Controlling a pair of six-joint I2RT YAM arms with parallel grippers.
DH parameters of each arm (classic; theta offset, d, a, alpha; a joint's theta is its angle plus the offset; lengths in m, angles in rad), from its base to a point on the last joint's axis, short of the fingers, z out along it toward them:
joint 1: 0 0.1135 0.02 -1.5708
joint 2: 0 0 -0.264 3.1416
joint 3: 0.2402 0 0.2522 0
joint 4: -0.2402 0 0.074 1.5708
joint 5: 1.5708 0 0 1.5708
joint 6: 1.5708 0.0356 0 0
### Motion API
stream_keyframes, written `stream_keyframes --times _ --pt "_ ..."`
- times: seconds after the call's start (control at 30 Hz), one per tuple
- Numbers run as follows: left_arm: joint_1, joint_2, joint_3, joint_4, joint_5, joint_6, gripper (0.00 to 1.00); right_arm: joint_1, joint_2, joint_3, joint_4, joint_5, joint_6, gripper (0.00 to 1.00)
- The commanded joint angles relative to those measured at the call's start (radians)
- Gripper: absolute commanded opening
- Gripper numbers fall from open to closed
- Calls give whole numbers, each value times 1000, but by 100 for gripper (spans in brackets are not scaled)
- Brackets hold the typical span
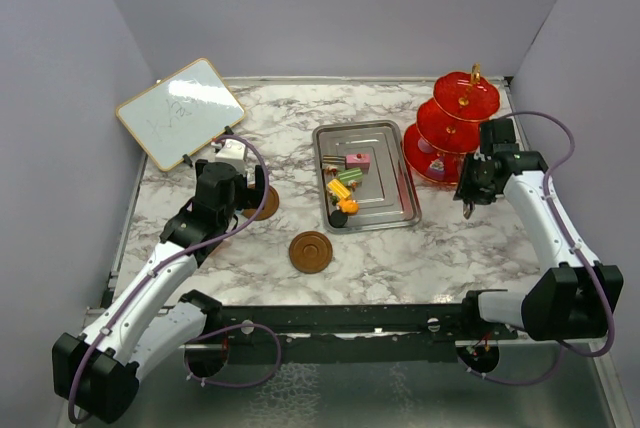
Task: Serve the afternoon tea
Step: Place the desert on the desert table.
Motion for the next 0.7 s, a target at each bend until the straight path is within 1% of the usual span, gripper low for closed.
stream_keyframes --times 0.0,0.3,0.53,0.67 --pt "5 -12 3 13 -25 7 99 -9 13 38 13 2 -6 29" --pt "6 -4 6 15 0 7 99 -9 48 12 0 -46 0 30" --pt "6 2 7 14 12 7 99 -9 54 23 -24 -13 10 32" --pt "6 5 9 16 14 8 99 -9 43 7 -10 6 14 34"
